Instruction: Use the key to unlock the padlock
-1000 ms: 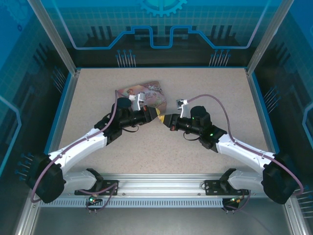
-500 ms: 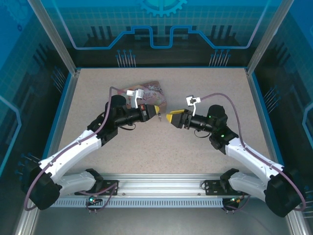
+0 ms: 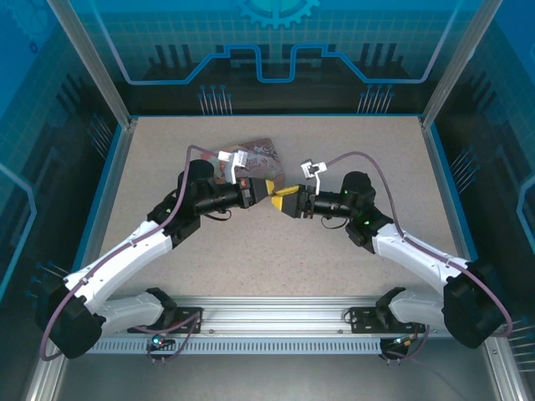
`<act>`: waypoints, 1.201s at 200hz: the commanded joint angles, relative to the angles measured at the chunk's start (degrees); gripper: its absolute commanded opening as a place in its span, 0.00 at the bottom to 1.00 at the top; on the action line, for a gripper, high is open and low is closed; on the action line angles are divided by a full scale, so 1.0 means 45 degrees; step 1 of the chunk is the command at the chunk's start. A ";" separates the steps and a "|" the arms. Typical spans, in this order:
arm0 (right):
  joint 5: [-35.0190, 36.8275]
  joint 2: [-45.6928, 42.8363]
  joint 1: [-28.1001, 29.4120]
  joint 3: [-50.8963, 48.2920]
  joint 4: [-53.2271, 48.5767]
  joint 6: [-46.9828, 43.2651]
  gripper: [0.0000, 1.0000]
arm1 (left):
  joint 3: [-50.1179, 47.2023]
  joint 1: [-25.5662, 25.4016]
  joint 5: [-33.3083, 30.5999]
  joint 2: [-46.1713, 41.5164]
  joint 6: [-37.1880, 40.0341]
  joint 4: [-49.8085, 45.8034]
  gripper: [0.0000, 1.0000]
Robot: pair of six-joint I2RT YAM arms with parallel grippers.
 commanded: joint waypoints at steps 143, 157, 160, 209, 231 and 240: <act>-0.0073 -0.0225 0.0115 0.0240 -0.0158 -0.0157 0.00 | 0.0056 -0.0079 -0.0143 -0.0124 0.0202 0.0073 0.02; 0.0142 -0.0367 0.0084 0.0259 -0.0746 -0.0464 0.00 | 0.0107 -0.0076 -0.0376 -0.0233 0.0329 -0.0152 0.20; 0.0193 -0.0395 0.0082 0.0259 -0.0894 -0.0544 0.00 | 0.0117 -0.0072 -0.0446 -0.0264 0.0378 -0.0220 0.23; 0.1493 -0.1145 -0.0110 0.0439 -0.4560 -0.2397 0.00 | 0.0633 0.0314 -0.1984 -0.0920 0.1396 -0.2358 0.63; 0.2644 -0.1388 -0.0184 0.0695 -0.6824 -0.3482 0.00 | 0.0862 0.0889 -0.2704 -0.1064 0.1852 -0.3447 0.78; 0.3312 -0.1454 -0.0194 0.0836 -0.7797 -0.3897 0.00 | 0.1010 0.1172 -0.3145 -0.1021 0.2204 -0.3955 0.86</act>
